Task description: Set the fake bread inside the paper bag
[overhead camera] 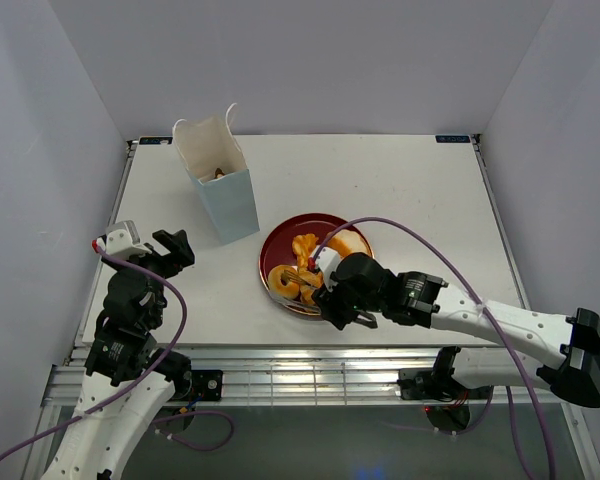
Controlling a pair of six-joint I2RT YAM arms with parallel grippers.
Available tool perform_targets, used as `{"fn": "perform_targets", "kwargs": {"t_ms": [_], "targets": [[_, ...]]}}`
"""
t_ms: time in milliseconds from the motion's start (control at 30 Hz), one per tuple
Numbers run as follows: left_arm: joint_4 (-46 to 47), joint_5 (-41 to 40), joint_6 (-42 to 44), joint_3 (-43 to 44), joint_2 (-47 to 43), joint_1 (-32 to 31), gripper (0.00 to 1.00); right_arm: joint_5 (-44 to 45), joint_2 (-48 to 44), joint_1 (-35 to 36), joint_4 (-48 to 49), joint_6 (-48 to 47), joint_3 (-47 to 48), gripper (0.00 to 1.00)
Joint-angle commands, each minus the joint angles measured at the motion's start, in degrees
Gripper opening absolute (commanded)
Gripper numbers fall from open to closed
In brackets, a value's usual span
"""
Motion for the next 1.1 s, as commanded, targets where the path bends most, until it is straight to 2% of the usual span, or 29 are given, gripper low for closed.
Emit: {"fn": "perform_targets", "kwargs": {"t_ms": [0, 867, 1067], "targets": [[0.39, 0.04, 0.36, -0.58, 0.54, -0.21, 0.93, 3.35, 0.27, 0.53, 0.92, 0.66, 2.03, 0.58], [0.57, 0.39, 0.36, -0.58, -0.43, -0.21, 0.93, 2.12, 7.92, 1.67, 4.52, 0.22, 4.49, 0.58], [0.48, 0.56, 0.36, -0.58, -0.43, -0.21, 0.93, 2.65, 9.68, 2.20, 4.44, 0.31, 4.23, 0.53]]}}
